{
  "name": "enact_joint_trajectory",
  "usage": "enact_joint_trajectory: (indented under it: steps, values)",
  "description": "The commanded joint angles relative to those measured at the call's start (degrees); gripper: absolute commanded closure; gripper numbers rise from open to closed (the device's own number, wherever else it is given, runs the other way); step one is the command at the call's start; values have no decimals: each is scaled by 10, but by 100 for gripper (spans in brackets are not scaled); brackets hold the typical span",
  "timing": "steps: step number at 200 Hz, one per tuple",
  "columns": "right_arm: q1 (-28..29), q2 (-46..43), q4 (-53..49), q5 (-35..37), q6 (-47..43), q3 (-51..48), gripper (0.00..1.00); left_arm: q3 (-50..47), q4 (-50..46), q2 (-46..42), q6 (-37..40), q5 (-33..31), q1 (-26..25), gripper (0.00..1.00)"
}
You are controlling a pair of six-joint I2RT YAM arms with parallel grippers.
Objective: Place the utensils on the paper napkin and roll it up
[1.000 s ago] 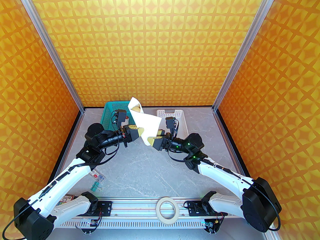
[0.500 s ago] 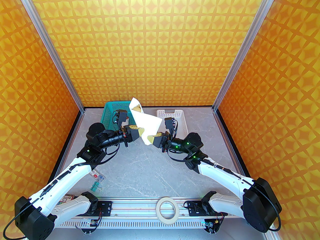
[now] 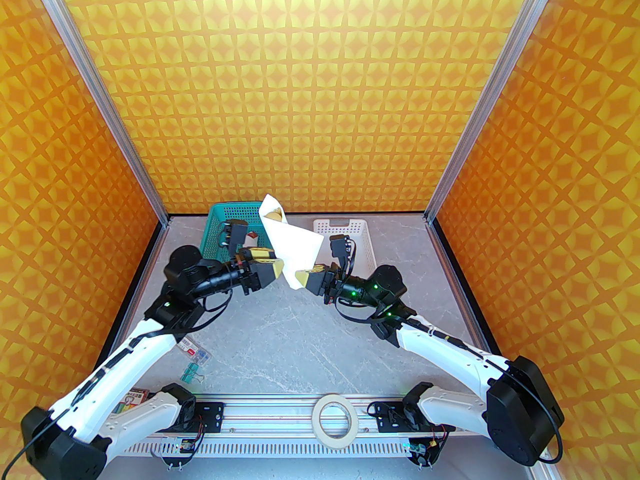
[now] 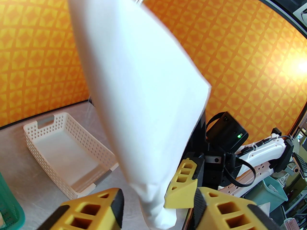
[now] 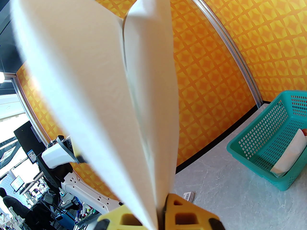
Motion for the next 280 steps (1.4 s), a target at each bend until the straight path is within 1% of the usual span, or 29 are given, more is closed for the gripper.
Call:
enact_joint_trajectory:
  steps: [1, 21, 48, 97, 126, 137, 166, 190, 269, 280]
  values:
    - [1, 5, 76, 0, 40, 25, 100, -10, 28, -25, -28, 28, 18, 43]
    - [2, 12, 118, -4, 66, 38, 100, -30, 102, -32, -66, 36, 24, 39]
    - [14, 20, 124, -3, 63, 58, 100, -31, 178, -19, -104, 53, 22, 36]
    - [37, 46, 127, 1, 54, 78, 100, -16, 190, 2, -91, 57, -3, 35]
    - [46, 55, 126, -1, 53, 80, 100, -12, 220, 22, -108, 57, -10, 37]
    - [48, 56, 125, -1, 52, 79, 100, -10, 228, 28, -110, 57, -12, 40]
    - [50, 53, 119, 1, 47, 72, 100, -5, 237, 33, -114, 57, -12, 52]
    - [50, 48, 101, -2, 37, 68, 100, -4, 244, 35, -118, 57, -12, 67]
    - [51, 5, -19, -2, -38, 68, 100, 1, 241, 40, -118, 55, -12, 91]
    - [51, -4, -30, -2, -44, 67, 94, 1, 241, 40, -118, 54, -12, 95]
